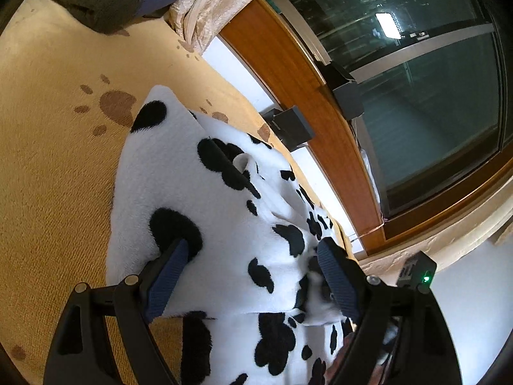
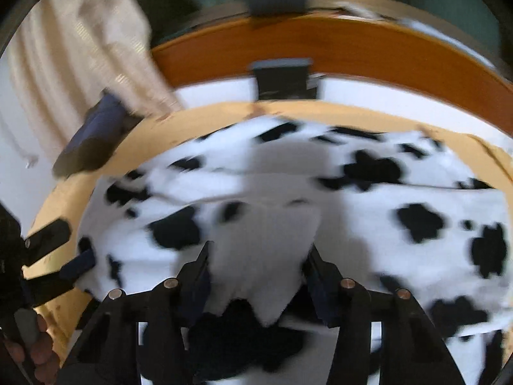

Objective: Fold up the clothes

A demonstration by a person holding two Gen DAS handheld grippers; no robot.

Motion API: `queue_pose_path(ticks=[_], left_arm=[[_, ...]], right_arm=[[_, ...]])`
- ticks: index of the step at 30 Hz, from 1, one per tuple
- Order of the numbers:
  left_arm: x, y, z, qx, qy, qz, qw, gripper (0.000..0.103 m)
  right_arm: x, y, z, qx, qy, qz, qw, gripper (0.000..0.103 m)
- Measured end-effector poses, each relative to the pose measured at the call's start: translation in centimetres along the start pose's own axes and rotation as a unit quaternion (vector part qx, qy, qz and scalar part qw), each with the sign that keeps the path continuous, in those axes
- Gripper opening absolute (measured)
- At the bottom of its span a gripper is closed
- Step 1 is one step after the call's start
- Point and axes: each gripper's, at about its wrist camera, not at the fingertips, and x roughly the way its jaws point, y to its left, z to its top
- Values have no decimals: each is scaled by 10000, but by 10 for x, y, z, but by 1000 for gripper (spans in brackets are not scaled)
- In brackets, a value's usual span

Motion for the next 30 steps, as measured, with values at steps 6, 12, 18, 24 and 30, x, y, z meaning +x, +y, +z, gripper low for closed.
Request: queue_pose_path(ticks=[6,12,18,24,30], left_arm=[[1,-1,-2,72,-27,49,10000,88],[2,-1,-3,127,-61,44,9999,88],[3,-1,-4,187,-60,33,9998,89],[4,-1,-4,165,-52,0,9999,90],[-2,5,0,-80,-61,-149,9998,90]], right_arm=[[-24,-78,-2,957,15,405,9946,56],[-18,-90,-22,1309,254,966,9863,60],[-5,-83,-25,1297,266,1114,9849,60],[-16,-63,-9,921,27,1035,9904,52],[-32,-43,9,482,-291,907,9943,16]])
